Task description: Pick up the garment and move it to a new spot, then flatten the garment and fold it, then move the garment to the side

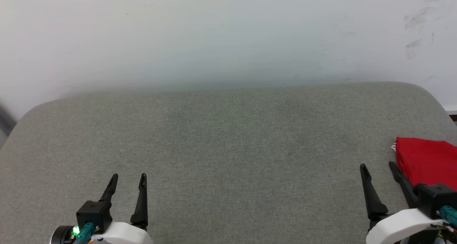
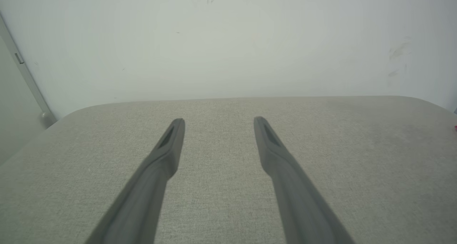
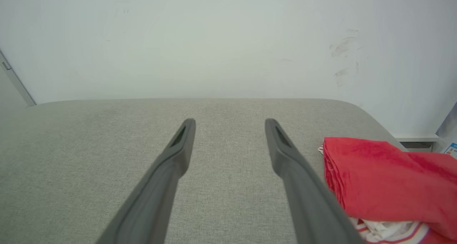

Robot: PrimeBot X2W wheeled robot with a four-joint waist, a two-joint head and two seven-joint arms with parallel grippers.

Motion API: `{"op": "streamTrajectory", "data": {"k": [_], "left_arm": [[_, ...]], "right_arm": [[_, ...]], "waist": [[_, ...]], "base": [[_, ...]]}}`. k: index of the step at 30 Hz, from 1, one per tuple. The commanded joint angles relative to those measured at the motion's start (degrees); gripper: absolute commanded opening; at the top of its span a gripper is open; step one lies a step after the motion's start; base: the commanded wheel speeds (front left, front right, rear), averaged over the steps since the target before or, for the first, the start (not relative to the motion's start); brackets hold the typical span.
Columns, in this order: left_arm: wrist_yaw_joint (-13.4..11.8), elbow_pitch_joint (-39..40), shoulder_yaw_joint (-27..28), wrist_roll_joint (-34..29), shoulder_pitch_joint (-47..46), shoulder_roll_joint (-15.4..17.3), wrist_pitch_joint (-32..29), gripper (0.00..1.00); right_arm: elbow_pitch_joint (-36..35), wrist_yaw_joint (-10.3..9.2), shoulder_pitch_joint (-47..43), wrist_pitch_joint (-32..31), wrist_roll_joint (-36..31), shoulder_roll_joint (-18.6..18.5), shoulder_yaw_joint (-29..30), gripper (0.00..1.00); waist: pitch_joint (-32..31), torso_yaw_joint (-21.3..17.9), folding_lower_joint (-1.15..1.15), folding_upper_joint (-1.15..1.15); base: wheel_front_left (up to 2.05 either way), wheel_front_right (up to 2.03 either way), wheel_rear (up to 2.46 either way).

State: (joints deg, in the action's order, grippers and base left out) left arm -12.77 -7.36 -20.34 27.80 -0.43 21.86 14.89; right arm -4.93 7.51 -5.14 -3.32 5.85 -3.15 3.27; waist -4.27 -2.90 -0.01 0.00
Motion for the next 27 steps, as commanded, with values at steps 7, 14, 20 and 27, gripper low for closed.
{"op": "streamTrajectory", "data": {"k": [7,14,20,27], "left_arm": [[0.5,-0.3,0.2,-0.4,-0.5,-0.3,0.4,1.0],[0.5,0.0,0.1,-0.3,-0.1,-0.4,0.0,0.0],[1.5,-0.8,1.3,3.6,0.2,-2.0,-1.2,0.0],[3.4,-1.5,3.7,9.8,-0.5,-3.5,-3.1,0.0]], "right_arm": [[0.2,-0.04,0.0,0.1,0.2,0.3,0.2,1.0],[0.2,0.0,0.1,0.0,0.3,0.1,0.1,0.0],[2.7,0.0,0.8,-0.5,5.3,0.1,0.5,0.0],[4.0,0.0,1.8,-0.7,13.3,0.1,0.7,0.0]], "waist": [[0.1,0.0,0.01,0.0],[0.2,-0.1,0.01,0.0],[0.3,0.0,0.01,0.0],[0.6,0.1,0.01,0.0]], "base": [[0.0,0.0,0.0],[0.0,0.0,0.0],[0.0,0.0,0.0],[0.0,0.0,0.0]]}}
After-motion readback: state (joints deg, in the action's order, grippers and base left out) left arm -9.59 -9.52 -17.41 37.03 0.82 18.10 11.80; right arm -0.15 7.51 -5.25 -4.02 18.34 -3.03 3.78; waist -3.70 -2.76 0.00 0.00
